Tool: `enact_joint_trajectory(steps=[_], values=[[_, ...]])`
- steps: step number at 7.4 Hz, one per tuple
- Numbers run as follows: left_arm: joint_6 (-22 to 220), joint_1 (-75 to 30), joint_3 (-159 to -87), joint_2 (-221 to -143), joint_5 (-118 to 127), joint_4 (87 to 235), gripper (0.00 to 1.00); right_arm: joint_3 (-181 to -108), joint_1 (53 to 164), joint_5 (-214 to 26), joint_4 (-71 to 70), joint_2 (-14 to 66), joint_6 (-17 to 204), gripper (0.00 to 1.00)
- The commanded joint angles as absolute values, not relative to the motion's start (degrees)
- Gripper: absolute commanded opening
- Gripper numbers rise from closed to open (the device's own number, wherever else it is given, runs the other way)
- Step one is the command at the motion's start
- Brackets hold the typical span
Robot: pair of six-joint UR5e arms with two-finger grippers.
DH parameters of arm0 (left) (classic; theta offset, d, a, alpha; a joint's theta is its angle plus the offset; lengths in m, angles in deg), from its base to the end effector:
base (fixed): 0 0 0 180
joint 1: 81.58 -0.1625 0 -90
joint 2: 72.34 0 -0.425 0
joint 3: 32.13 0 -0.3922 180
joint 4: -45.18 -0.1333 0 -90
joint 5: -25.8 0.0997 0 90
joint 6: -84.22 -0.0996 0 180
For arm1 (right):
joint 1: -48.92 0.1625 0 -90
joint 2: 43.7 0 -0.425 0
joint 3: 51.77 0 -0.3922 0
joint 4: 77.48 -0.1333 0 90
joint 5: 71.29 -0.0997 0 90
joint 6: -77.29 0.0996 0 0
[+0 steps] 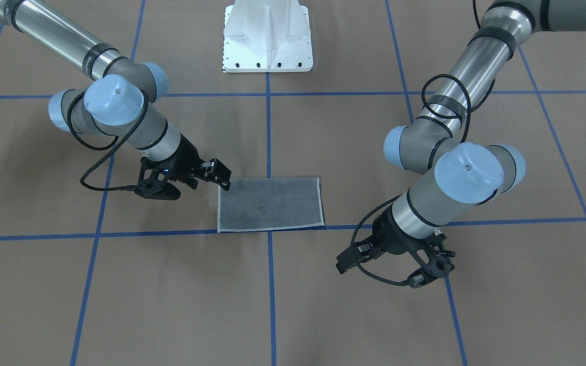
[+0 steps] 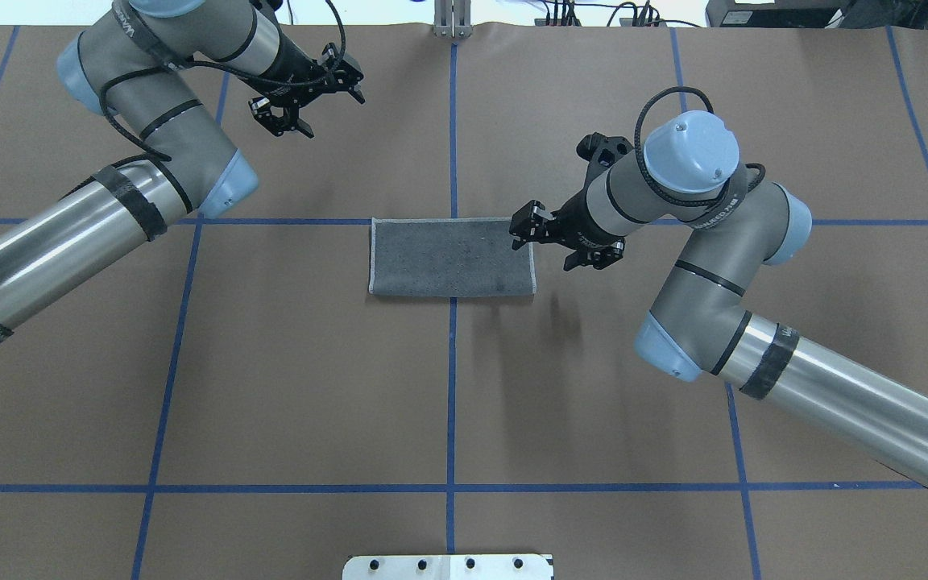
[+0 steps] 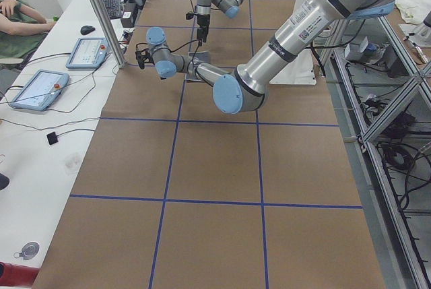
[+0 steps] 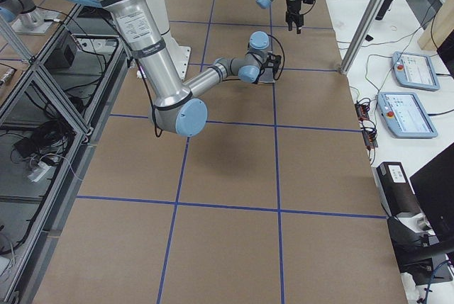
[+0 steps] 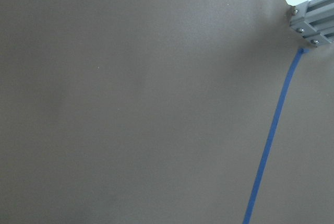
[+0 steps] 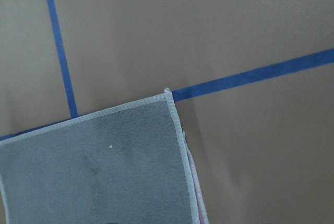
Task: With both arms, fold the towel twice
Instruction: 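Withdraw the left gripper while the right gripper presses the folded towel's end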
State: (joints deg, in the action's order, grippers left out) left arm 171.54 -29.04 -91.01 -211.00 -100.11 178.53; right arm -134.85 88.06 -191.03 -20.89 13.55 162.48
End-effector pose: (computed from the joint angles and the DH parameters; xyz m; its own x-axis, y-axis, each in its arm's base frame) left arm 0.4344 -0.6901 0.2772 0.3111 -0.3437 -0.8861 0.3171 0.9164 -0.2442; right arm -0.4964 -0.5121 0.3076 0.4135 0.2427 0.8776 -0.1834 0.9663 -0.1808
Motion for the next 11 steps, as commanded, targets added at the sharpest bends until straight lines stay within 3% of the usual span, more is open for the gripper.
enact_joint_trajectory(steps=[1, 2, 9, 10, 11], values=[[171.4, -28.8, -91.0, -210.9, -100.1, 178.4, 1.0, -132.7, 87.2, -190.7, -18.9, 11.6, 162.5, 0.81], [171.4, -28.8, -90.9, -211.0, -100.1, 178.4, 1.0, -132.5, 86.6, -190.6, -18.9, 11.8, 162.4, 0.74], [171.5, -28.8, -90.8, -211.0, -100.1, 178.3, 1.0, -132.5, 85.5, -190.2, -18.9, 12.8, 162.0, 0.74], [171.4, -28.9, -90.8, -211.0, -100.0, 178.3, 1.0, -132.5, 85.4, -190.1, -19.0, 12.7, 162.4, 0.64], [171.4, -29.0, -90.6, -210.9, -99.9, 178.4, 1.0, -132.5, 85.2, -190.1, -19.1, 12.8, 162.5, 0.47]])
